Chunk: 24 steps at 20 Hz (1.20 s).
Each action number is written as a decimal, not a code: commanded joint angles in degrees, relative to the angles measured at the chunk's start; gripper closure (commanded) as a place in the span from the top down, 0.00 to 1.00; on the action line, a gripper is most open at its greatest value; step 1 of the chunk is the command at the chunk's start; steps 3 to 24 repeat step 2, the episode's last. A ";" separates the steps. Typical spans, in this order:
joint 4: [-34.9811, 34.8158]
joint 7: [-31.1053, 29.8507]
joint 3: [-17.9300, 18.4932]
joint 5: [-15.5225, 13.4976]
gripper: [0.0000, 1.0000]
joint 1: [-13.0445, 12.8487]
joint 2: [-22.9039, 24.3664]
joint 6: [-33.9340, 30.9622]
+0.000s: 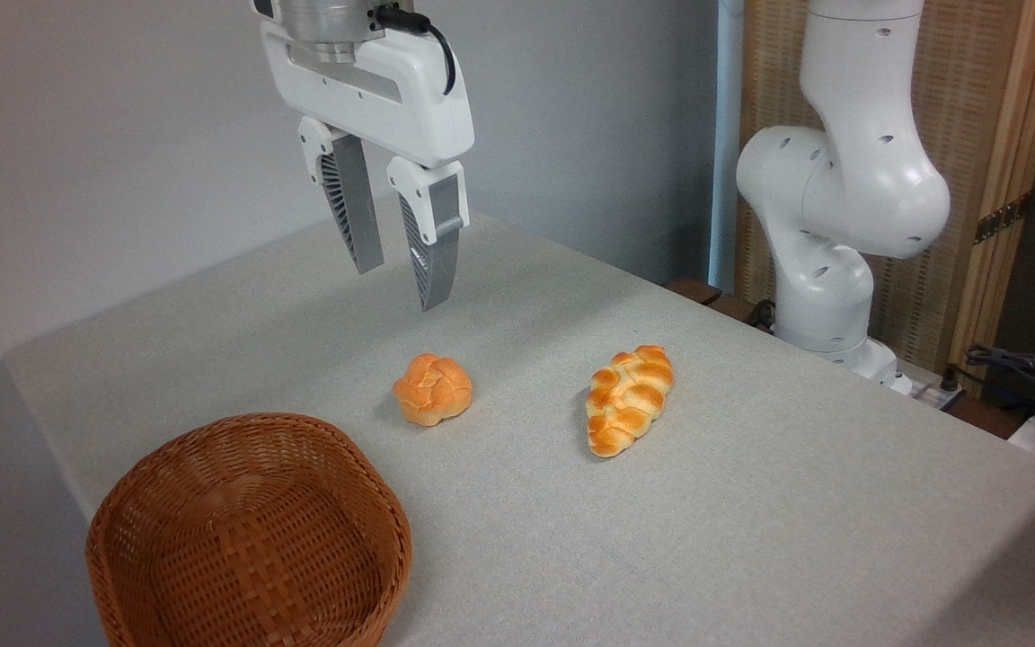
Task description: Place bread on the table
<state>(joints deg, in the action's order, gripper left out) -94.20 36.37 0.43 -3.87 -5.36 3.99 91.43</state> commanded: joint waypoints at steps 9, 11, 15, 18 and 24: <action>1.83 0.98 0.36 0.71 1.00 -0.09 -1.08 -0.99; 1.83 0.98 0.36 0.71 1.00 -0.09 -1.08 -0.99; 1.83 0.98 0.36 0.71 1.00 -0.09 -1.08 -0.99; 1.83 0.98 0.36 0.71 1.00 -0.09 -1.08 -0.99; 1.83 0.98 0.36 0.71 1.00 -0.09 -1.08 -0.99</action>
